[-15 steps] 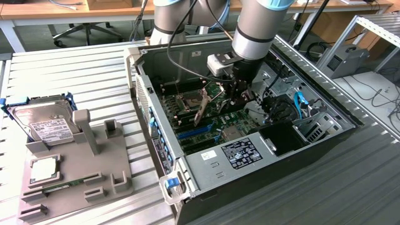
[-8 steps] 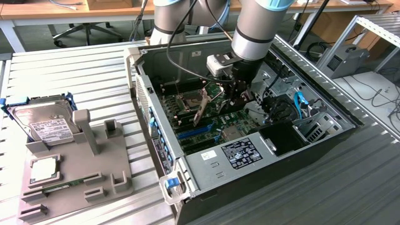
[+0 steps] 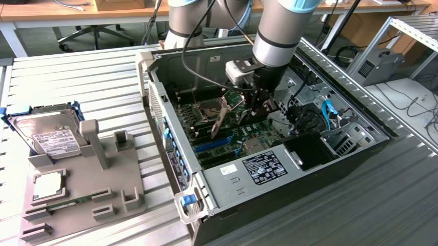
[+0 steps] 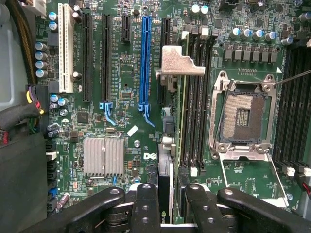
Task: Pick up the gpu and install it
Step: 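Insert the gpu into the slot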
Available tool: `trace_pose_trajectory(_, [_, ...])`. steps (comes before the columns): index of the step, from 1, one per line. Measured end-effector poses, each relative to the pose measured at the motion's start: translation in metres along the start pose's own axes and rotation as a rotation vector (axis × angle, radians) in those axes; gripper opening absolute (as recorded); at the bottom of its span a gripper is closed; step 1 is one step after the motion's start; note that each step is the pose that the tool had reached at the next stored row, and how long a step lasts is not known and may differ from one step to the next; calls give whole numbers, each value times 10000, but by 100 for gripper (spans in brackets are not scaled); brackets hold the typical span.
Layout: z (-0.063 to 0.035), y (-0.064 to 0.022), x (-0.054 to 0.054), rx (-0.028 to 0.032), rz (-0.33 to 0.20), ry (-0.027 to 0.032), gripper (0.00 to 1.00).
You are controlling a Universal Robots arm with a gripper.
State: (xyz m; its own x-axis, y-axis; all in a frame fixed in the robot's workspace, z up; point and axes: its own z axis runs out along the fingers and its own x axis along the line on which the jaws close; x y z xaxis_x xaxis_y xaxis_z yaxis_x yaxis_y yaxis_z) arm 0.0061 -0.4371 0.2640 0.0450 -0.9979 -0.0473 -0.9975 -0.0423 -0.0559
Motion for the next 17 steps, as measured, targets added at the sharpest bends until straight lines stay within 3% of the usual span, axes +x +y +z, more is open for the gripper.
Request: trace_pose_trajectory(17, [25,33,0,0,-1,0,26])
